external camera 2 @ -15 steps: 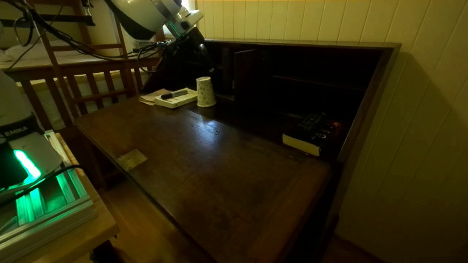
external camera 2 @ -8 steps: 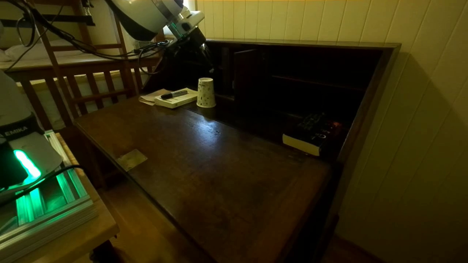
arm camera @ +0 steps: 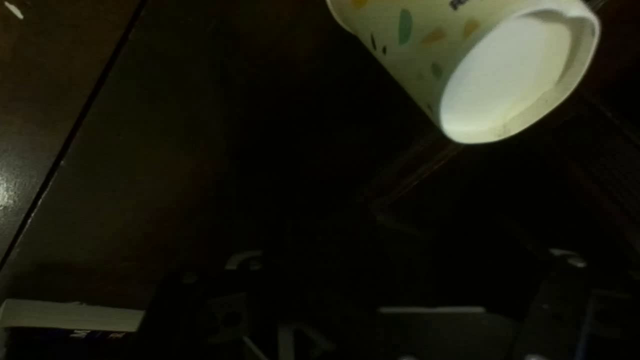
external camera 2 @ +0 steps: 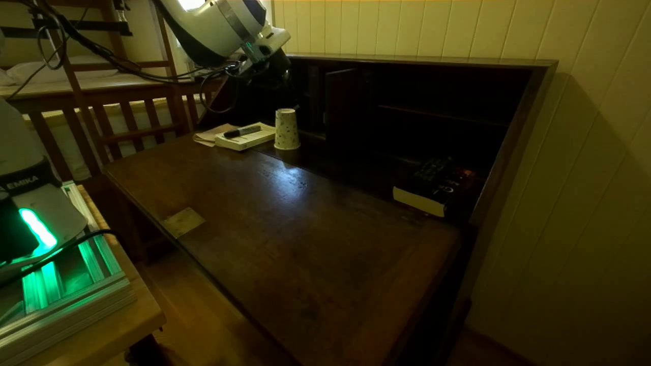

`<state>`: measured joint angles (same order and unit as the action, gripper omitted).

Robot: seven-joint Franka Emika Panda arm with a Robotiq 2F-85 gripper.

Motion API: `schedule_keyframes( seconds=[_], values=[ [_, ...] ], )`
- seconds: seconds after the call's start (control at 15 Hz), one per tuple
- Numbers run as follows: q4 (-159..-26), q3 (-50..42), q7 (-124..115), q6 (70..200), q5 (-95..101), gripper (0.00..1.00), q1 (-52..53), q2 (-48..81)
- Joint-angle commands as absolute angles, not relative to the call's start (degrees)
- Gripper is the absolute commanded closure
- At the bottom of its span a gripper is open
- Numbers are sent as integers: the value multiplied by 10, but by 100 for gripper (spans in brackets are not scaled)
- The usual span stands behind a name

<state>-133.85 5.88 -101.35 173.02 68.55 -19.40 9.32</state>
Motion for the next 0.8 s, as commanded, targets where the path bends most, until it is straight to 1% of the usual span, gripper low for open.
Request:
schedule_keyframes(
  seconds=[0.0, 0.27, 0.53, 0.6, 0.67, 0.73],
  values=[
    [-1307, 66, -1014, 1752, 667, 0, -194, 141],
    [-1307, 91, -975, 1763, 617, 0, -206, 164],
    [-1314, 135, -912, 1776, 540, 0, -235, 186],
    [-1324, 77, -854, 1793, 464, 0, -171, 182],
    [-1327, 80, -826, 1798, 427, 0, -169, 184],
    [-1320, 151, -833, 1785, 445, 0, -237, 191]
  ],
)
